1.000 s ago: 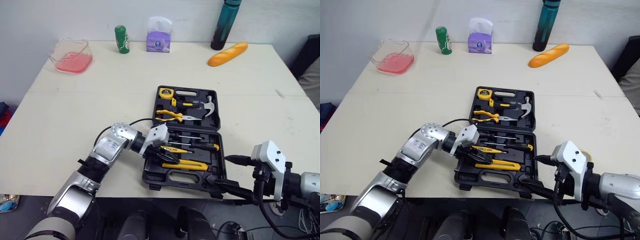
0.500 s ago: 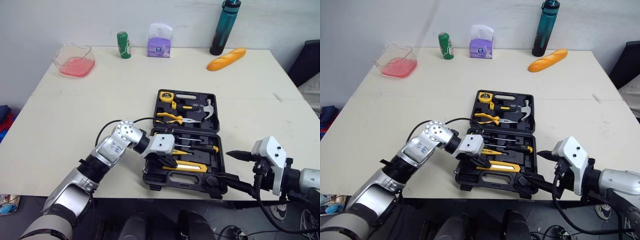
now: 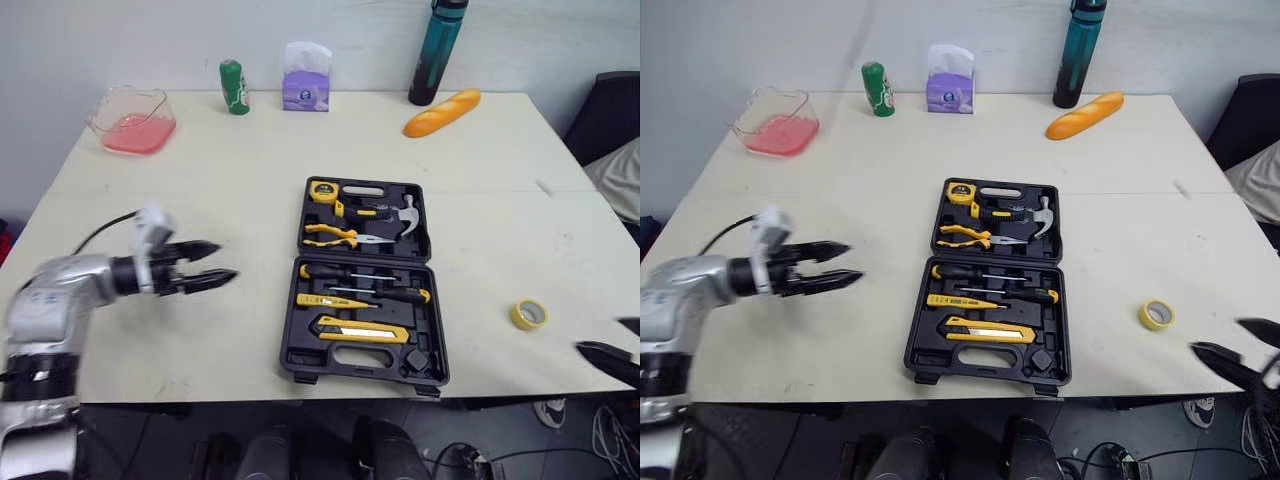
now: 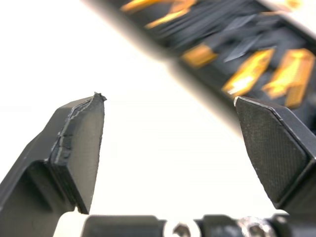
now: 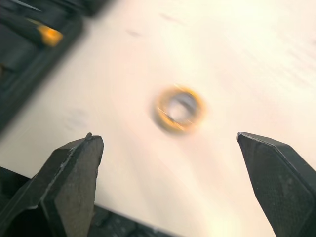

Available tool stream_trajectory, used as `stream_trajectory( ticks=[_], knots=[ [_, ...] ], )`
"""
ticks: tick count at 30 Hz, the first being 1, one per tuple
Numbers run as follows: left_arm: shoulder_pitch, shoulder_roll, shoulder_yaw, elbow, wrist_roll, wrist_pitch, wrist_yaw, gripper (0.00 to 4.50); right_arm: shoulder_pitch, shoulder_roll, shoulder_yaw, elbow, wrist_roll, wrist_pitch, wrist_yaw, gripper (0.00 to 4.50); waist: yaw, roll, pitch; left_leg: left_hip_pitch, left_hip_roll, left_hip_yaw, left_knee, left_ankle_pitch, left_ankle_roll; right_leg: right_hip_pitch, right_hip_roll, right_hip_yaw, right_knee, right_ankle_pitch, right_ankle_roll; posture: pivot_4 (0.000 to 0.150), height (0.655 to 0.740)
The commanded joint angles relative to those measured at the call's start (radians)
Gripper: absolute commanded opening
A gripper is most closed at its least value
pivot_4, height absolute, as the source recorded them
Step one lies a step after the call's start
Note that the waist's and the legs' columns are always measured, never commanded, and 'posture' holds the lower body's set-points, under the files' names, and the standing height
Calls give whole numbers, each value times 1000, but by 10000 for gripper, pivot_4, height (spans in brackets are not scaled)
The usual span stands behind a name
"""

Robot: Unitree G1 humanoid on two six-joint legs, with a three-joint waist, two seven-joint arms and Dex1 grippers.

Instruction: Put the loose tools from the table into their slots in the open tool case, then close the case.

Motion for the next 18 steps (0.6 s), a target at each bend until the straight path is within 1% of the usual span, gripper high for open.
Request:
stream_trajectory(
  ticks=[1,5,9,13,16,18],
  knots=[
    [58,65,105,59,27,-67,43,44570,12,-5,-62,83,-51,-52,22,45000,0,0,0,1,0,0,0,-1,0,0,-3,1,0,0,0,1500,7348],
    [115,99,166,64,10,-70,70,44570,-19,-26,-40,140,-80,-68,20,45000,0,2,0,1,0,1,-2,-4,-6,-3,-4,2,0,-1,-2,1500,7348],
    [118,90,151,23,-21,-72,46,44570,-80,-75,9,137,-77,-54,36,45000,-2,3,1,2,0,3,-2,-5,-8,-3,-5,3,1,-1,-2,1500,7348],
    [69,76,87,-118,-99,10,23,44570,-106,-142,51,96,-64,-21,98,45000,1,6,3,2,0,4,-2,-5,-9,-3,-5,4,2,-1,-2,1500,7348],
    [7,62,-25,-282,-195,93,-38,44570,-98,-254,112,43,-34,44,222,45000,1,7,4,1,0,4,-2,-5,-9,-3,-5,4,2,-1,-2,1500,7348],
    [-42,48,-112,-371,-228,110,-75,44570,-148,-322,192,43,-44,29,243,45000,-1,7,4,1,0,5,-2,-5,-8,-3,-4,4,2,-1,-1,1500,7348]
  ],
)
